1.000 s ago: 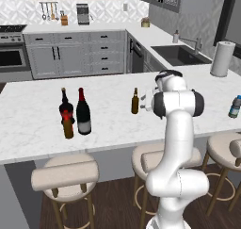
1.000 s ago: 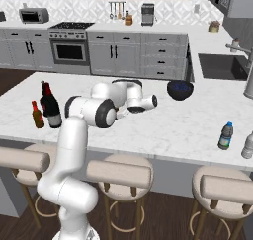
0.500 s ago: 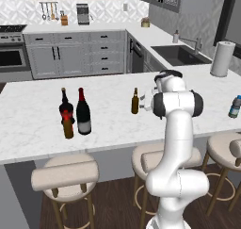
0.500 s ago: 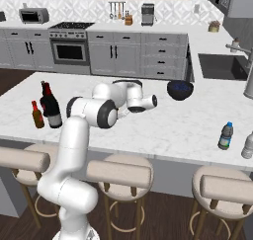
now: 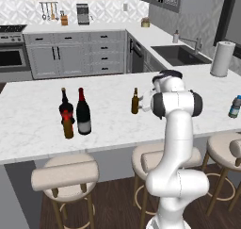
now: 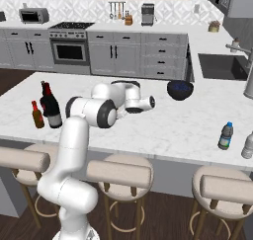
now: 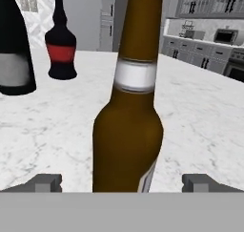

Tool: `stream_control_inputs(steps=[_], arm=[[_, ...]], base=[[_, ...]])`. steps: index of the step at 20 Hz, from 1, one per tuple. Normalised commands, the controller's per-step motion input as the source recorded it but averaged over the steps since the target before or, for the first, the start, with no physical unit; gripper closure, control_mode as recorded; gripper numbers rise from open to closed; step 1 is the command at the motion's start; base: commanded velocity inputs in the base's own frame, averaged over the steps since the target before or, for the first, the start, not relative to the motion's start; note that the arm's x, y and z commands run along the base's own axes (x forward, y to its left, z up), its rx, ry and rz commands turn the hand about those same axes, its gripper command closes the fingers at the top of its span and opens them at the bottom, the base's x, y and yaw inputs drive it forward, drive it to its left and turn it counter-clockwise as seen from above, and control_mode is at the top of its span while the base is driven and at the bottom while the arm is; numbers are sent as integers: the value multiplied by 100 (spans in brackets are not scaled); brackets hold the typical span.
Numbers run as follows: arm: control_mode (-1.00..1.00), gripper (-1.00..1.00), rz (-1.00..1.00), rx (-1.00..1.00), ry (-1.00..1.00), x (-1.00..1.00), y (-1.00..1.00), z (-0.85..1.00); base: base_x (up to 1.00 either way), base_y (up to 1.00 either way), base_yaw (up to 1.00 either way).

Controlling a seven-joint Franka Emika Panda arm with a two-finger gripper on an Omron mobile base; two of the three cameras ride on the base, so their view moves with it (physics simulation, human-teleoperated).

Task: Move the plastic bottles in the middle to the plastics group, and the glass bottles in the middle to the glass group.

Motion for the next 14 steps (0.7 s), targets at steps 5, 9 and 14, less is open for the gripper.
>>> stream_control_inputs(steps=[5,9,14], arm=[[-100,-100,-2,0,0,14,13,-5],[-100,-100,-1,0,0,21,6,-2],[-100,-100,0,0,0,13,11,-2]], base=[[0,0,0],[0,0,0],[0,0,0]])
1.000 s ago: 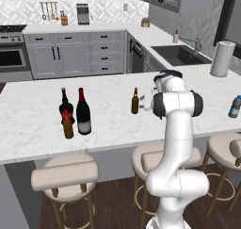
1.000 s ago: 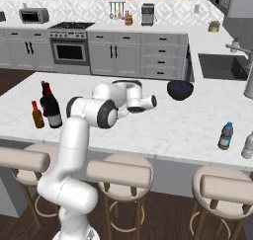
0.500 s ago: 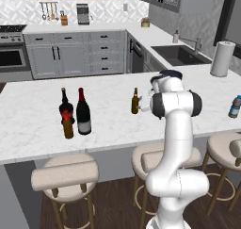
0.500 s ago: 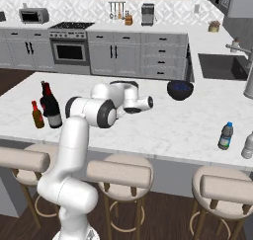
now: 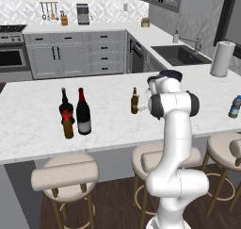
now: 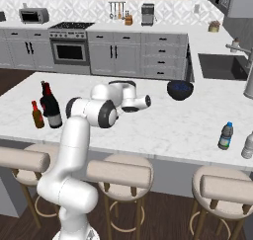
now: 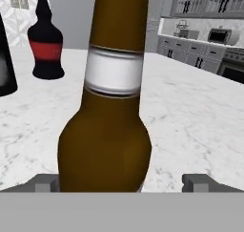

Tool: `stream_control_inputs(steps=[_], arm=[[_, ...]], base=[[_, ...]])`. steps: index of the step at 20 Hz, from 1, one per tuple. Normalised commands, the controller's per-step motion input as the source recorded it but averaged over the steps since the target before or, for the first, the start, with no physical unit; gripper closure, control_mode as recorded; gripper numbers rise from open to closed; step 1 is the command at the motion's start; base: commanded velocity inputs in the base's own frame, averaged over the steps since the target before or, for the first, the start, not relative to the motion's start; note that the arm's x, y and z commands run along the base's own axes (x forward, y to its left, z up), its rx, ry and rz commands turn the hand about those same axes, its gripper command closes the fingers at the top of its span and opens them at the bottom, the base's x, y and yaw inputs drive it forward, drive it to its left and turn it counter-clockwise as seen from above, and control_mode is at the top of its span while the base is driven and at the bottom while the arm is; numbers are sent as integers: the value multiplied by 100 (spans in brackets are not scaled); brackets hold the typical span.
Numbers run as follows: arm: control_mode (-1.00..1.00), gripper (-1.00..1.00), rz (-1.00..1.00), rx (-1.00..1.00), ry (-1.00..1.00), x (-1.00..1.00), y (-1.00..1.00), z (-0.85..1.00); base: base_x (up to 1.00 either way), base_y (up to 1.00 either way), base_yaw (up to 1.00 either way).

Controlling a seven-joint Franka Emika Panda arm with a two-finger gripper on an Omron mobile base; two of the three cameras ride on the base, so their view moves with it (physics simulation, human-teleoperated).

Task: Move the plastic bottles in the middle to the plastics group, and the glass bottles in the middle to the glass group.

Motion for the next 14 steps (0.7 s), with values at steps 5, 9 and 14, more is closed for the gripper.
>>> stream_control_inputs(steps=[5,9,14], arm=[[-100,100,0,1,0,0,12,-5],[-100,100,0,6,0,-26,13,2],[-100,100,1,11,0,-74,23,15]], base=[[0,0,0],[0,0,0],[0,0,0]])
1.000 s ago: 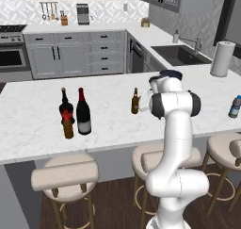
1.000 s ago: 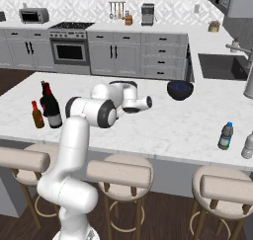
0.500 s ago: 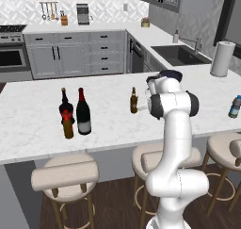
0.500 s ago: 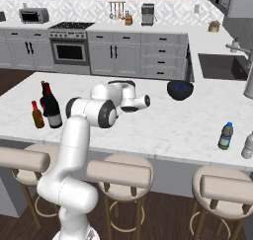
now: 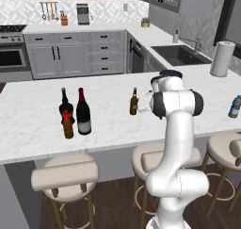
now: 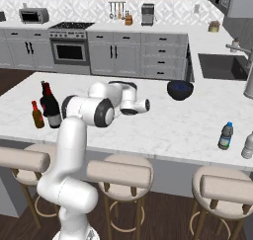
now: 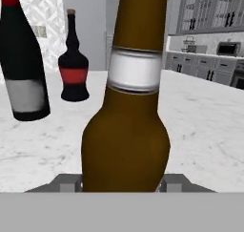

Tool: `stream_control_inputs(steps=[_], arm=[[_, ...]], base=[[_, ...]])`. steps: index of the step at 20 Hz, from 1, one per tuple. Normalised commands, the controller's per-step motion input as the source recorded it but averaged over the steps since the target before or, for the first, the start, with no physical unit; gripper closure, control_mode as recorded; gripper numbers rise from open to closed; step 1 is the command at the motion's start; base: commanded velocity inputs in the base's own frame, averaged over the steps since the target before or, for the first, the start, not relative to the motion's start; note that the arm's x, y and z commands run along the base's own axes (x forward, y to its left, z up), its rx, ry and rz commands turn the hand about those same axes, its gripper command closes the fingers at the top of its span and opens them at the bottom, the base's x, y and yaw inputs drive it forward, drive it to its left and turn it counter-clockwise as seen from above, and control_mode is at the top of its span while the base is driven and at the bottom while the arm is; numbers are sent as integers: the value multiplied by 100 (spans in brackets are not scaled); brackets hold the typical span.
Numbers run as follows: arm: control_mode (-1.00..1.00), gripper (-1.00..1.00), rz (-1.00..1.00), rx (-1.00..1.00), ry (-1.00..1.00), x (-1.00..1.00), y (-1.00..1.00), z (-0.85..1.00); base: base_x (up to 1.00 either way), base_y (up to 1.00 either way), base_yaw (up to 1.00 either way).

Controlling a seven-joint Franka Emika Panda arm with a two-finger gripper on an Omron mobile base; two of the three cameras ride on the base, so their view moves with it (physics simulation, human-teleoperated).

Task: Move the plastic bottles in the middle to the plastics group, and the glass bottles in the middle to the glass group.

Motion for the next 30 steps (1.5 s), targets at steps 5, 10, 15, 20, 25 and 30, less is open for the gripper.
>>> stream_control_inputs(steps=[5,10,15,20,25,30], arm=[[-100,100,3,4,2,-88,45,21],[-100,100,4,0,8,-75,66,10],[-100,100,5,0,5,-61,67,2],[-100,100,1,0,0,-41,54,1],[-100,100,0,0,0,0,31,-2],[-100,100,0,0,0,7,39,-5]], base=[[0,0,0],[0,0,0],[0,0,0],[0,0,0],[0,0,0],[0,0,0]])
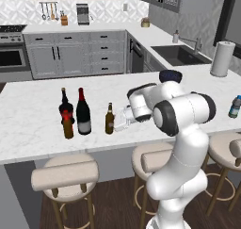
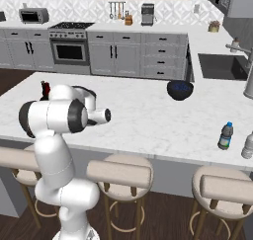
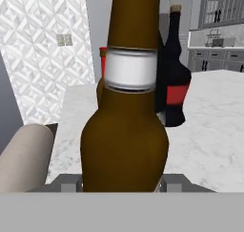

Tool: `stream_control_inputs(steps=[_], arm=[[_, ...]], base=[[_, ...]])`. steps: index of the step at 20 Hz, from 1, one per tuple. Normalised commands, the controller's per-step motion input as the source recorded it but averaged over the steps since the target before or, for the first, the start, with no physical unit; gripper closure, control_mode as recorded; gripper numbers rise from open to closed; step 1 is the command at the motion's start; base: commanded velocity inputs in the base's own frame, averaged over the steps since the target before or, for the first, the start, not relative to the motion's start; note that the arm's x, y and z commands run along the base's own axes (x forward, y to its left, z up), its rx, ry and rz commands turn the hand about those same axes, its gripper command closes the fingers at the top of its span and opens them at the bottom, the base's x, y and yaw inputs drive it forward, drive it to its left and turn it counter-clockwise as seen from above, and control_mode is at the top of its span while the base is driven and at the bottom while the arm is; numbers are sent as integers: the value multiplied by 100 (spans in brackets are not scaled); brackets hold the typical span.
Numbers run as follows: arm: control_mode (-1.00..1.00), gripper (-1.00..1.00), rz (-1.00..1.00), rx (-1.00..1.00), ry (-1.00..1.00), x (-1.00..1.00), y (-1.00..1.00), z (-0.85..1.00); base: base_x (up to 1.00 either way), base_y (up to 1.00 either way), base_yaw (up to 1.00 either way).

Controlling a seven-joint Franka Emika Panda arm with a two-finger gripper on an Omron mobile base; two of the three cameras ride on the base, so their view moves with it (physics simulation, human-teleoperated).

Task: Move the plastic bottles in the middle to the plastics group, and the glass bottles in the middle to the glass group.

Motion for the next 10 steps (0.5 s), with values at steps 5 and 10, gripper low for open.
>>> stream_control_inputs(steps=[5,10], arm=[[-100,100,0,0,0,5,27,-14],[-100,100,0,0,-2,1,11,-18]], base=[[0,0,0],[0,0,0]])
